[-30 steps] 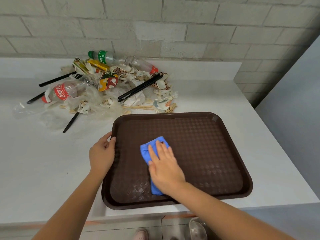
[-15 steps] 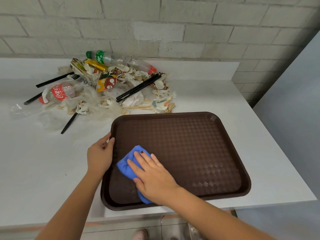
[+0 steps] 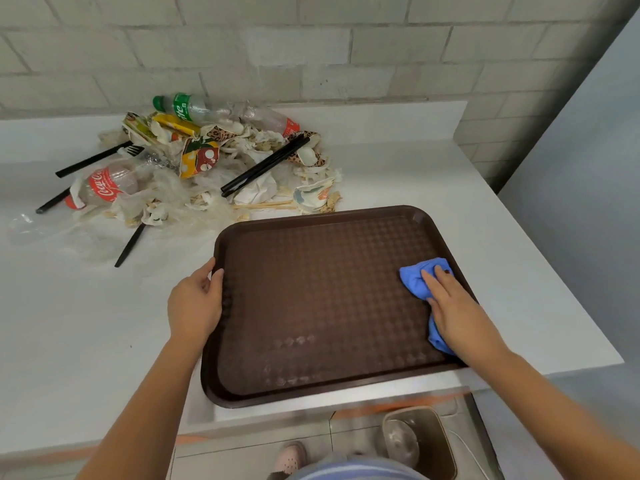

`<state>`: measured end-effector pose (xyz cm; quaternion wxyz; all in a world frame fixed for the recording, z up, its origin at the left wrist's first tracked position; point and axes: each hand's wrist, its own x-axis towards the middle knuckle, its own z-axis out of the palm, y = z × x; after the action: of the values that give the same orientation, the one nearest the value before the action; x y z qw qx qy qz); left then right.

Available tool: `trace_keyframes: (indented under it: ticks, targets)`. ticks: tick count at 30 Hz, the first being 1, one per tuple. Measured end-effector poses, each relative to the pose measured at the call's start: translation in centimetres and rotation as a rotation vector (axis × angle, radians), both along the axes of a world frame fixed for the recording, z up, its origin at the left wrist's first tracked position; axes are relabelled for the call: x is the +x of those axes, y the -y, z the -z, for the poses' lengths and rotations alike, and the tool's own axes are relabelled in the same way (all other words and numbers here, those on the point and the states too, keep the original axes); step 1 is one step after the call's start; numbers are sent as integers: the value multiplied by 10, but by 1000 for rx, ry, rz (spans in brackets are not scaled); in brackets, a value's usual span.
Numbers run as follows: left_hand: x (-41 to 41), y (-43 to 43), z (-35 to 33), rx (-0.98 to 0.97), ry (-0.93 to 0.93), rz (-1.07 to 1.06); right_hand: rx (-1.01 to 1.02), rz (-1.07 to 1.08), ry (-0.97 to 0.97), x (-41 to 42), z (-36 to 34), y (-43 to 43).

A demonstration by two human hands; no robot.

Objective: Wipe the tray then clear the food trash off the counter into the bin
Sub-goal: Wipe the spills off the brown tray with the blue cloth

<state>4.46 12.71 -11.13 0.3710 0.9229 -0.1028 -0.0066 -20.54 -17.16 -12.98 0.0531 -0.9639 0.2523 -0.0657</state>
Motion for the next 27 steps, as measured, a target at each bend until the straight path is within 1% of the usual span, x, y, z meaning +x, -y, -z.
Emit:
trace_keyframes:
  ticks: [2,4,6,8,10,12,15,16,19,20,22,24,25,27]
  targets:
    - [0,0,0,16,15,2,-42,-47,-42,-3,-8,1]
    - [0,0,1,21,24,3,-71,-86,-28,-6,-15,7]
    - [0,2,1,22,25,-2,35,-86,85,-13,-21,15]
    - [-2,3,-1,29,19,-13,84,-59,228,-23,-28,24]
    - [-2,4,-1,37,16,-19,154,37,353,-34,-41,36]
    - [-2,4,0,37,18,-23,190,158,408,-44,-50,50]
    - [-1,3,0,53,17,-27,149,280,305,-61,-46,72]
    - [-1,3,-1,62,21,-24,166,300,262,-64,-42,76]
    - [-4,4,-5,120,37,3,172,294,106,-67,-29,77]
    - [-5,5,-7,143,35,16,156,290,107,-65,-27,73]
    - [-9,6,-12,184,8,20,141,310,192,-56,-28,60]
    - [-15,3,-15,214,-37,-2,185,342,253,-44,-33,43]
    - [-21,-1,-14,234,-50,-14,236,358,227,-37,-34,37]
    - [-36,-10,-12,276,-53,-28,327,374,94,-25,-32,30]
